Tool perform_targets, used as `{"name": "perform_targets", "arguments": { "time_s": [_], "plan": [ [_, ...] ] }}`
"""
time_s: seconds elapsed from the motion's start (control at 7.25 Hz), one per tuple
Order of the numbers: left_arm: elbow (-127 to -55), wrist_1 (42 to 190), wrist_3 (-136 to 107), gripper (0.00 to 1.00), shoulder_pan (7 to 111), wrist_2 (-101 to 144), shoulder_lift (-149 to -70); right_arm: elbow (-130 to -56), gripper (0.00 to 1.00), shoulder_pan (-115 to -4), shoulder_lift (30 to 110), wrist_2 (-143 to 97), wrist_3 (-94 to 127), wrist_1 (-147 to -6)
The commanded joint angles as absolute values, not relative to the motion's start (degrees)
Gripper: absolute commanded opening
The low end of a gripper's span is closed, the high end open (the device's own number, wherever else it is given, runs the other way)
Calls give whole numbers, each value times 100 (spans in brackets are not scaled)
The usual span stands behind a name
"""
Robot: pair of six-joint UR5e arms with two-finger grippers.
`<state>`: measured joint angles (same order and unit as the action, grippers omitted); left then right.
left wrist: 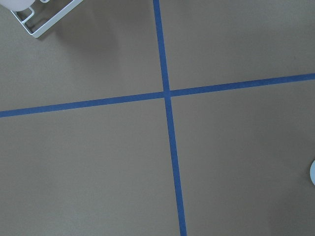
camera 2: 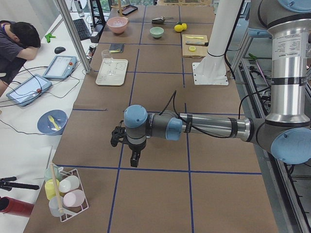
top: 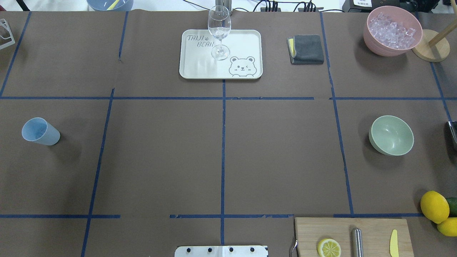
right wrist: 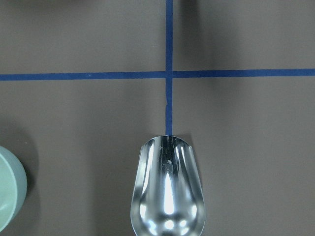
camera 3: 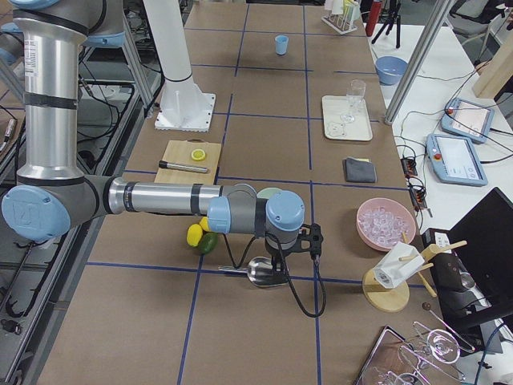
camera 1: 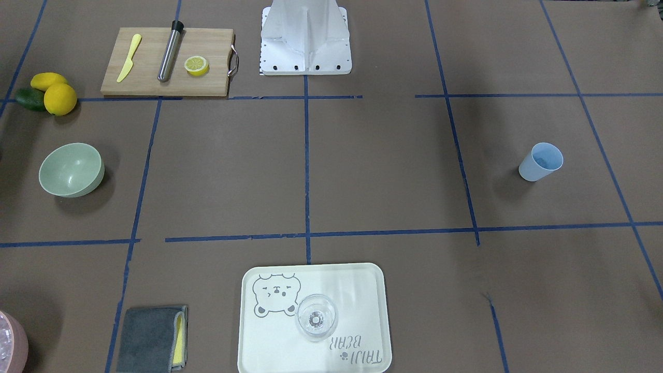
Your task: Pour ice into bowl
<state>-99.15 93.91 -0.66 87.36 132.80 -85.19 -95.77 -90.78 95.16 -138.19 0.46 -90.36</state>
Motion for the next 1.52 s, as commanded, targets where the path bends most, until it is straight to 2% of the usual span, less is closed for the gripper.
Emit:
{"name": "perform_targets", "arguments": {
  "time_s": [0.0, 0.55, 0.97, 1.38],
  "plan": [
    [-9879, 9422, -44, 100, 8736, 13280, -8517, -9589, 100, -9097, 9492, -13799, 44, -9026],
    [-10247, 9718, -549, 100, 8684, 13280, -8771, -9975, 100, -8861, 9264, -13782, 463, -8895],
    [-10633, 10825, -1515, 100, 8491, 13577, -8815, -9572, 100, -8492, 9132, -14307, 640, -8625],
    [-11737, 11812, -2975, 100, 7650, 12750, -8071, -9431, 100, -7799, 9237, -14221, 2575, -7265]
  ]
}}
